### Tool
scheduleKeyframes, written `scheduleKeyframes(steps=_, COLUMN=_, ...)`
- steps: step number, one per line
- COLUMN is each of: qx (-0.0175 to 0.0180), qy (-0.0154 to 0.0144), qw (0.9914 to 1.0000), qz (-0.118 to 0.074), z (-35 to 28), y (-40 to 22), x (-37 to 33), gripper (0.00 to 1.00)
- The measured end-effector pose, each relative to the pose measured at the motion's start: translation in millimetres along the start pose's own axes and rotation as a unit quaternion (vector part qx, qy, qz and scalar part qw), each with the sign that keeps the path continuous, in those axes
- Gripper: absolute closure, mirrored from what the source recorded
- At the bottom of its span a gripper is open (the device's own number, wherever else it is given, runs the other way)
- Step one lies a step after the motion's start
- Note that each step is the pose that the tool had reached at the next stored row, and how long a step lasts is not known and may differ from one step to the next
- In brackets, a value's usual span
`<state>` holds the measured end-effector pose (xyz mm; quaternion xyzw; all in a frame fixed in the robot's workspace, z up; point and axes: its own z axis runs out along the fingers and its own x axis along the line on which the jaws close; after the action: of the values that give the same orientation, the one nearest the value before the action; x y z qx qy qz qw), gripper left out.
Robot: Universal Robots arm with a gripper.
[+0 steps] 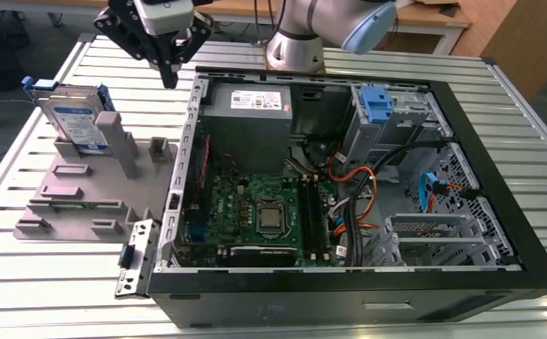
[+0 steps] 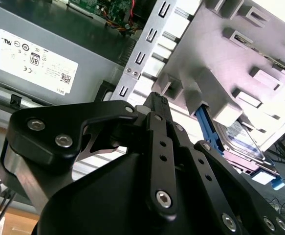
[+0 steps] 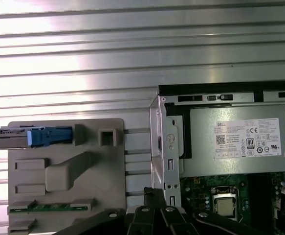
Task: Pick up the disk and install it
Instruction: 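Reach for the disk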
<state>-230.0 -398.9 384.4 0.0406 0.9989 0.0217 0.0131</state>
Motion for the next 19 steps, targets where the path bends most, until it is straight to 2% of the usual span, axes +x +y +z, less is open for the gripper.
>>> scheduleKeyframes(steps=4, qx=0.0, qy=0.0, qw=1.0, qz=0.0, z=0.3, y=-0.3, x=4.2, gripper=0.89)
scheduleKeyframes(steps=19, qx=0.0, qy=0.0, qw=1.0, qz=0.0, z=5.0, y=-2.0, x=30.2, gripper=0.89)
